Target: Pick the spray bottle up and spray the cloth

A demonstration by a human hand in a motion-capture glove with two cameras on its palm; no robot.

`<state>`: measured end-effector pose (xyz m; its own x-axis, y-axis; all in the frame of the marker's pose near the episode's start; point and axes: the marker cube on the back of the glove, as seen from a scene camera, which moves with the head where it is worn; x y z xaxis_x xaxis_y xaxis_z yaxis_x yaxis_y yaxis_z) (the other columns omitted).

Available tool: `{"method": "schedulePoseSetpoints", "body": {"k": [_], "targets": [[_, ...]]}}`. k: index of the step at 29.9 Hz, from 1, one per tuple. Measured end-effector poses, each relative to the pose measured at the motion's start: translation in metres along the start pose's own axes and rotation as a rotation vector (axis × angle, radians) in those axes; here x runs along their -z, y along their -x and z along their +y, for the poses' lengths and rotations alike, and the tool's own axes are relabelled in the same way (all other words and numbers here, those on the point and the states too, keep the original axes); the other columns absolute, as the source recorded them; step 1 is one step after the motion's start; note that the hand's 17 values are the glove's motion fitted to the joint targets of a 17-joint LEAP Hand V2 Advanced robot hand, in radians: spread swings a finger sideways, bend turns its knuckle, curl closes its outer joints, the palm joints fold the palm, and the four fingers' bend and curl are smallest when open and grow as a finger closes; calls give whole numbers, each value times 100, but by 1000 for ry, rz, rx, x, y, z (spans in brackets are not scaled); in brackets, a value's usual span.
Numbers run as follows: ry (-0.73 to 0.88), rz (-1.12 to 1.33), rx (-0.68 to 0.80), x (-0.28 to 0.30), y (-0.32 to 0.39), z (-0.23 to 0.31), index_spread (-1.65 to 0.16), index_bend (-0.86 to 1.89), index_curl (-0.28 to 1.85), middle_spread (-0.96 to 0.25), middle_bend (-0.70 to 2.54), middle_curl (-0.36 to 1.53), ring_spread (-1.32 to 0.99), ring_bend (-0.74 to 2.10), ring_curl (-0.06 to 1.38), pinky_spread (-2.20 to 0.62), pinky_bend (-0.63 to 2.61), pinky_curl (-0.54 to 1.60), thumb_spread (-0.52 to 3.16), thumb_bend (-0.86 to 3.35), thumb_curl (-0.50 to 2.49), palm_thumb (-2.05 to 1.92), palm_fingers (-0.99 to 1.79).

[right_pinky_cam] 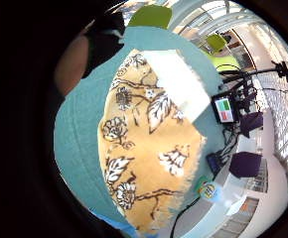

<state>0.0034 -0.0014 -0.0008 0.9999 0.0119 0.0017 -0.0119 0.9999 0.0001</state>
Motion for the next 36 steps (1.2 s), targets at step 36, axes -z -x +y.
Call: {"method": "schedulePoseSetpoints", "body": {"k": [36], "targets": [[-51,-185,-26,26,-37,26,-40,17,30,-5,26,30,0,18,20,21,27,28,114,7,19,46,50]]}}
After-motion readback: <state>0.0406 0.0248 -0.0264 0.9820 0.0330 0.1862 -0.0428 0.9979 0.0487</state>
